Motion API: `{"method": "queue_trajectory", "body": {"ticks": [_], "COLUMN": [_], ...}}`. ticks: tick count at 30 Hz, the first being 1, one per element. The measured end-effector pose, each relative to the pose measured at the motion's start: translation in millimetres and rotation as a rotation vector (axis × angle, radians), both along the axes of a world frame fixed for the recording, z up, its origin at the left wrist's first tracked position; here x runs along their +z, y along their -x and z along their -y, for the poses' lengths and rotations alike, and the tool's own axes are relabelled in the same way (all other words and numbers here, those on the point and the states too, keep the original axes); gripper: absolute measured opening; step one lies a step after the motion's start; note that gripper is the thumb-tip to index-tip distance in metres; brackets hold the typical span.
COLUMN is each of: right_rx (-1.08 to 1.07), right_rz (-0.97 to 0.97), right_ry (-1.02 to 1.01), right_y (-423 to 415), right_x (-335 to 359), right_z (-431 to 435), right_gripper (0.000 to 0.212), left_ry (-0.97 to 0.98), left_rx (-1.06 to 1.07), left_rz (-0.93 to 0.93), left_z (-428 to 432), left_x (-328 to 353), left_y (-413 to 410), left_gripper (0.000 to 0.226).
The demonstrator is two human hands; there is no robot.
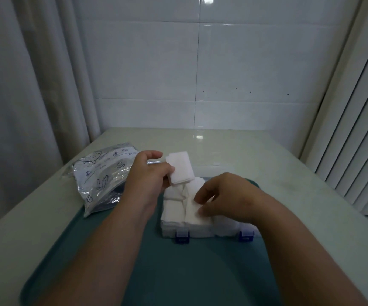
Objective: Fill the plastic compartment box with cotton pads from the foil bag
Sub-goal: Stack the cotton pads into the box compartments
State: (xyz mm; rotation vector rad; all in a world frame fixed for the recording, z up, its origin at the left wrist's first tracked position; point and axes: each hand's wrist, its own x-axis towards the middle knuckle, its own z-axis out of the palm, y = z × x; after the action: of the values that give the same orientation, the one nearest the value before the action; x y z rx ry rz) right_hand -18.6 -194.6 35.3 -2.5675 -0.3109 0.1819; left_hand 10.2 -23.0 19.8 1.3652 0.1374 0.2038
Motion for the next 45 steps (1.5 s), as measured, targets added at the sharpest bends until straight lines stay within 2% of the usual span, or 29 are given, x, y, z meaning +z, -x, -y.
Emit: {"method": "queue_trajectory", "body": {"ticks": [6, 9, 17, 23, 26, 29, 36, 38, 41, 45], "right_rx": [0.019, 0.003, -0.122, -0.362, -0.412, -0.418, -0.490, -0.508, -0.534, -0.538], "right_rz": [0.069, 0.115, 0.201, 0.287, 0.244, 0.184, 0.218, 0.239, 0.227, 0.144], "right_ry": [0.133, 0.105, -0.157, -0.479, -0.641, -0.692, -0.619, -0.575, -0.426, -0.202], "right_y": [-2.4, -3.1, -6.1, -15.8, -18.7, -21.9, -28.9, -31.4, -34.6, -39.0], "right_x": [-2.8, -1.3, 1.5, -1.6, -4.0, -5.1, -7.1, -8.1, -9.9, -12.5], "right_z": [-9.2, -6.2, 6.3, 23.9, 26.8, 27.2, 39.8, 45.1, 54.5, 59.5], "right_gripper": [0.023, 0.019, 0.009, 0.006, 0.013, 0.018, 0.011, 0.010, 0.009, 0.010], "left_ry": [-0.011, -0.016, -0.034, -0.191, -0.217, -0.244, -0.263, -0.358, -0.607, -0.791], "left_rx": [-0.005, -0.010, -0.011, -0.024, -0.045, -0.090, -0.188, -0.204, -0.231, -0.335], "left_rz": [-0.007, -0.009, -0.003, 0.049, 0.038, 0.010, -0.052, -0.034, 0.019, 0.002], "left_z": [2.1, 1.6, -1.2, 15.9, 33.5, 48.0, 75.8, 81.9, 92.4, 100.9], "left_x": [-0.3, -1.8, 0.1, 11.2, 12.6, 11.0, 9.5, 8.4, 4.2, 0.3], "left_y": [1.6, 1.8, 1.7, -6.6, -11.8, -16.7, -25.1, -26.6, -28.2, -29.8], "left_gripper": [0.034, 0.034, 0.036, 0.038, 0.038, 0.040, 0.035, 0.027, 0.019, 0.021]}}
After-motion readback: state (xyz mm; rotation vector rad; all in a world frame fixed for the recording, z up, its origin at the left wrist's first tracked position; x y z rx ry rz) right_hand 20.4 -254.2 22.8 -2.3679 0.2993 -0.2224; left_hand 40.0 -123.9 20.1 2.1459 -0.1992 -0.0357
